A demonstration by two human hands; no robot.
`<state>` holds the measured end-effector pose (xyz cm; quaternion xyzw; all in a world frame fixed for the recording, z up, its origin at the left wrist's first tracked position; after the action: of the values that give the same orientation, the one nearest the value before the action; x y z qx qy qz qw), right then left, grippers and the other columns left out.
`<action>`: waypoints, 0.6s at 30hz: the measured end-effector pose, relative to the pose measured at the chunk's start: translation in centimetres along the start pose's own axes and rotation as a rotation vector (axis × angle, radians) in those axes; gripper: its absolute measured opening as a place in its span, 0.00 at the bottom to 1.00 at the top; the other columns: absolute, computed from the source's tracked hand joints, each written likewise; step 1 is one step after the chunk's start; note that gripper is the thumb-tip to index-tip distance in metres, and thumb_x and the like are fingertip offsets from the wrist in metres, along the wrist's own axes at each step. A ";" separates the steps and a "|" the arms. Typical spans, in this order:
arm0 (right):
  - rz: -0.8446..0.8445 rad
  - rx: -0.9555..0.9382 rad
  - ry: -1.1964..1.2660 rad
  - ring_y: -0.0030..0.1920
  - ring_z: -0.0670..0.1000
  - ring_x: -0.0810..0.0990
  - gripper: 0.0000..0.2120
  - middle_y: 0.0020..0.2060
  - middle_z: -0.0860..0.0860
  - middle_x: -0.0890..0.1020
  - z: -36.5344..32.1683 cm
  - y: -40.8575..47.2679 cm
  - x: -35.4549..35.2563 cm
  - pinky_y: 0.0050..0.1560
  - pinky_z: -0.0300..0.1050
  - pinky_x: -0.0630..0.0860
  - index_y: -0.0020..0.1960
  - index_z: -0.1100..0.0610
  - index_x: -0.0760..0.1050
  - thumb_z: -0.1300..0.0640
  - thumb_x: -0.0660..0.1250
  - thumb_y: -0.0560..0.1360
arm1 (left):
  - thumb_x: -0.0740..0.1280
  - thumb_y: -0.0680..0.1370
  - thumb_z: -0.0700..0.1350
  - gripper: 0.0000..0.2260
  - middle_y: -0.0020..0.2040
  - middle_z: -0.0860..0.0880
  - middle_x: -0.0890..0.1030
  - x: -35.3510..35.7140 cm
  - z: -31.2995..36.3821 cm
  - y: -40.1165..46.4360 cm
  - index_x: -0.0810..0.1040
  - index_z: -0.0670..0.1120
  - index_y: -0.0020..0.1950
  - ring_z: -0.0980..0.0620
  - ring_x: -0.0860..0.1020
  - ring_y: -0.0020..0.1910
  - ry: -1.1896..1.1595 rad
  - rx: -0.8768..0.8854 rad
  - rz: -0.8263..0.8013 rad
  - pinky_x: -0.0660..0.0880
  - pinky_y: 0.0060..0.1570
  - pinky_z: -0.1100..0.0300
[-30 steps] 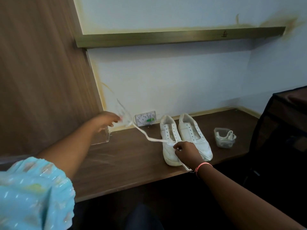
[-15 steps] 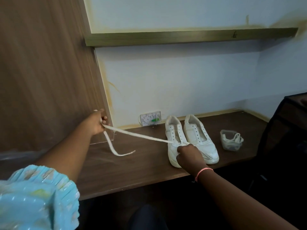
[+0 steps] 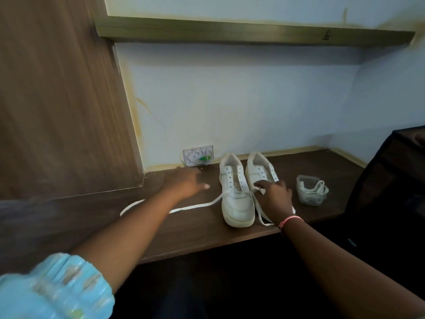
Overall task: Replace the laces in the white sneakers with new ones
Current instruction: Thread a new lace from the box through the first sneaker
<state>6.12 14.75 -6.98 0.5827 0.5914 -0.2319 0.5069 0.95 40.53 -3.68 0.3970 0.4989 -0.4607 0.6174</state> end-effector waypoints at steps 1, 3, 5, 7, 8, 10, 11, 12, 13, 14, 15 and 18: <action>-0.037 -0.020 -0.034 0.64 0.56 0.69 0.13 0.52 0.51 0.83 -0.2 0.4 0.4 0.62 0.53 0.62 0.61 0.47 0.78 0.50 0.63 0.79 | 0.68 0.74 0.64 0.29 0.73 0.48 0.70 0.8 2.3 -0.4 0.70 0.56 0.72 0.46 0.70 0.70 -0.160 0.113 0.012 0.67 0.68 0.48; -0.084 -0.066 -0.084 0.65 0.56 0.68 0.13 0.53 0.51 0.83 -0.7 0.7 1.3 0.63 0.54 0.60 0.61 0.47 0.78 0.50 0.61 0.79 | 0.71 0.73 0.61 0.32 0.78 0.51 0.61 2.7 6.2 -1.5 0.65 0.59 0.75 0.47 0.63 0.74 -0.298 0.254 0.001 0.63 0.71 0.46; -0.071 -0.094 -0.124 0.64 0.56 0.68 0.12 0.50 0.53 0.83 -1.0 0.8 2.1 0.62 0.54 0.59 0.59 0.48 0.79 0.50 0.60 0.80 | 0.71 0.73 0.60 0.33 0.80 0.52 0.52 5.2 7.9 -1.3 0.63 0.59 0.76 0.48 0.54 0.78 -0.270 0.308 -0.002 0.56 0.74 0.43; -0.012 -0.133 -0.195 0.59 0.56 0.71 0.10 0.45 0.53 0.83 -1.3 0.8 2.3 0.59 0.53 0.58 0.54 0.50 0.80 0.51 0.61 0.79 | 0.69 0.74 0.62 0.33 0.81 0.54 0.50 6.9 8.0 -0.6 0.63 0.58 0.76 0.49 0.48 0.79 -0.253 0.290 0.025 0.50 0.75 0.40; 0.020 -0.163 -0.227 0.56 0.56 0.73 0.08 0.41 0.54 0.83 -1.3 0.7 2.4 0.56 0.53 0.57 0.51 0.52 0.80 0.53 0.63 0.78 | 0.69 0.73 0.63 0.34 0.81 0.55 0.51 7.3 8.1 -0.5 0.63 0.58 0.76 0.50 0.48 0.80 -0.249 0.281 0.038 0.49 0.75 0.39; 0.077 -0.205 -0.258 0.47 0.57 0.76 0.02 0.31 0.54 0.80 -1.4 0.6 2.6 0.49 0.52 0.57 0.41 0.54 0.80 0.57 0.70 0.73 | 0.69 0.73 0.65 0.35 0.80 0.56 0.51 7.7 7.9 -0.2 0.62 0.57 0.77 0.51 0.48 0.79 -0.246 0.270 0.059 0.47 0.76 0.40; 0.096 -0.201 -0.257 0.42 0.57 0.76 0.05 0.27 0.53 0.77 -1.2 0.6 2.7 0.47 0.51 0.57 0.36 0.54 0.79 0.60 0.74 0.69 | 0.69 0.72 0.65 0.36 0.80 0.57 0.52 7.7 7.9 -0.1 0.61 0.57 0.77 0.51 0.48 0.79 -0.245 0.267 0.061 0.47 0.76 0.40; 0.106 -0.205 -0.259 0.38 0.57 0.75 0.08 0.24 0.52 0.75 -1.1 0.6 2.9 0.44 0.51 0.57 0.32 0.54 0.77 0.62 0.75 0.65 | 0.69 0.72 0.65 0.37 0.80 0.57 0.52 7.8 7.9 -0.1 0.60 0.57 0.77 0.51 0.49 0.79 -0.241 0.261 0.063 0.47 0.76 0.40; 0.116 -0.207 -0.262 0.36 0.56 0.75 0.10 0.22 0.51 0.73 -1.0 0.6 2.9 0.43 0.50 0.57 0.31 0.53 0.76 0.63 0.75 0.62 | 0.69 0.72 0.66 0.37 0.80 0.57 0.52 7.8 7.9 -0.2 0.60 0.57 0.77 0.51 0.49 0.79 -0.233 0.253 0.066 0.47 0.76 0.40; 0.126 -0.212 -0.269 0.36 0.56 0.75 0.10 0.22 0.50 0.73 -0.9 0.6 2.9 0.43 0.50 0.57 0.30 0.53 0.75 0.63 0.74 0.61 | 0.68 0.72 0.67 0.38 0.80 0.58 0.52 7.7 8.0 -0.3 0.60 0.57 0.77 0.51 0.49 0.79 -0.222 0.245 0.067 0.47 0.76 0.40; 0.121 -0.214 -0.282 0.37 0.56 0.76 0.09 0.23 0.50 0.74 -0.8 0.6 2.6 0.44 0.50 0.57 0.31 0.53 0.75 0.63 0.73 0.61 | 0.68 0.72 0.67 0.38 0.80 0.58 0.52 7.7 8.0 -0.3 0.59 0.58 0.77 0.52 0.48 0.79 -0.208 0.231 0.065 0.46 0.76 0.40; 0.117 -0.191 -0.316 0.42 0.59 0.77 0.06 0.27 0.53 0.78 0.6 1.0 0.8 0.47 0.52 0.64 0.35 0.54 0.77 0.63 0.70 0.61 | 0.65 0.72 0.69 0.37 0.80 0.60 0.51 7.8 8.0 -0.6 0.59 0.59 0.77 0.52 0.47 0.80 -0.190 0.202 0.045 0.43 0.75 0.38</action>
<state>7.36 14.79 -7.57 0.5215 0.4887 -0.2333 0.6593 3.00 31.46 -9.83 0.4227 0.3802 -0.5302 0.6290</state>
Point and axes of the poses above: each hand's wrist, its own y-axis towards the middle knuckle, its own x-axis out of the palm, z = x × y, the point moved 2 cm from there along y, towards the middle knuckle
